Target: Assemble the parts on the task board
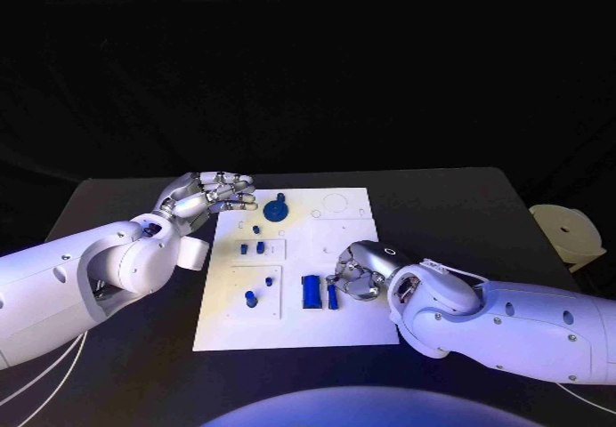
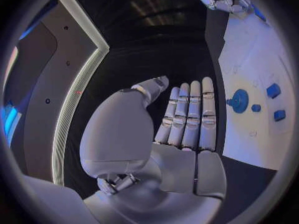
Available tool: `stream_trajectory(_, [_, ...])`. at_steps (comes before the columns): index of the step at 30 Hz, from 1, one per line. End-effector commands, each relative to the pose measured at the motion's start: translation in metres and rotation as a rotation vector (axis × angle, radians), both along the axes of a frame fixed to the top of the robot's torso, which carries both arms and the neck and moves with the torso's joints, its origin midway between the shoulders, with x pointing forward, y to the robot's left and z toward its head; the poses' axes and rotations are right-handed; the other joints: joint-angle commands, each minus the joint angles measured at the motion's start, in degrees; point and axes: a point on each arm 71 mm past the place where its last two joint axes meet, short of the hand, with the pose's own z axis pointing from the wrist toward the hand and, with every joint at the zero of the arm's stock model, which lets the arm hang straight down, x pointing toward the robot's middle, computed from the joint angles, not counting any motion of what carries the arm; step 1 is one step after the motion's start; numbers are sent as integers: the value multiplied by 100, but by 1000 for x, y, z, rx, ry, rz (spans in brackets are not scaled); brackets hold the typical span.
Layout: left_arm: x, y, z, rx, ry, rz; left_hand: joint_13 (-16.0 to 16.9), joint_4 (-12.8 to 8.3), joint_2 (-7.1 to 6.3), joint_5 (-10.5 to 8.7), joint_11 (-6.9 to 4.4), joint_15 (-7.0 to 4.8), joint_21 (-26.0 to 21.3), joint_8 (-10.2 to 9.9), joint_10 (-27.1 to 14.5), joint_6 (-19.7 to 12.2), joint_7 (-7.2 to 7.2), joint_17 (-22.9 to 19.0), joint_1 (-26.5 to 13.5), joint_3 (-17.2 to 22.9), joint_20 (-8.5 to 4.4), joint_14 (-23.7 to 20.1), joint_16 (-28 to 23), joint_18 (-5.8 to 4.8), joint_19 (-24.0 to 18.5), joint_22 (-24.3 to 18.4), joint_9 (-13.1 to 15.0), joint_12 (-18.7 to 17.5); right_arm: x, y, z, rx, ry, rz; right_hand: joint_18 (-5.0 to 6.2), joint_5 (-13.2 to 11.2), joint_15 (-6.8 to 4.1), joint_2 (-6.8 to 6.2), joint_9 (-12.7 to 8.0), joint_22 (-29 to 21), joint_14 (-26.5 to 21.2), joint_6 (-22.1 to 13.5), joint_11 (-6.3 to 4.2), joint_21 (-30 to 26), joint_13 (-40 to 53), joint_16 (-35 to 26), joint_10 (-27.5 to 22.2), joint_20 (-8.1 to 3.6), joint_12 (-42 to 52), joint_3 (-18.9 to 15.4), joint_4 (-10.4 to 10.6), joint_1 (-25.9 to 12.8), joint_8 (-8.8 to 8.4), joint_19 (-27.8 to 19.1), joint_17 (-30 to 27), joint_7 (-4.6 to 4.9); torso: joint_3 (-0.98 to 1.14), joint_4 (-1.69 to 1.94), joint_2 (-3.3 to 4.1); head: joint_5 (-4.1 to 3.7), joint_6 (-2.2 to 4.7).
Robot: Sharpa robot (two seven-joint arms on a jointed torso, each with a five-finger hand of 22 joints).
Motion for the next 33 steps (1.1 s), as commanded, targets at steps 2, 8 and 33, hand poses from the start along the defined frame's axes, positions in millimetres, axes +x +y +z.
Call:
stream_trajectory(2, [-1,-2,1,-13,1,-18,-3,15,45,17,32,27,-34,-32,-1,1,20,5,-25,-2,31,-11,-30,9,19,-8,-6,-28,-1,0,-1,-22,5,9,-38,-40,-35,-32,-2,1396,516,-27,-30,-42,739,21,210,-47,-50,-15,-14,-63,-21,437,1151,18,1,-2,-2,0,3])
stream_trajectory(8, [-1,-2,1,-12,1,-17,-3,17,44,17,35,29,-42,-36,-6,-4,23,9,-25,-2,33,-14,-36,9,19,-12,-7,-33,-1,-3,3,17,-31,6,-30,-52,-25,-96,-2,1385,509,-58,-16,-79,701,9,185,-43,-113,-66,8,-165,-31,421,1121,35,4,2,-2,9,9])
stream_trajectory(33, [-1,0,0,-11,2,-15,-3,21,53,18,37,31,-50,-39,-6,-4,25,14,-25,0,35,-15,-42,9,22,-17,-7,-36,-23,-14,5,82,80,131,15,36,16,-599,25,1323,475,-183,32,-292,572,-51,77,-7,-340,-388,-211,-4,-43,328,977,86,1,0,-2,22,7])
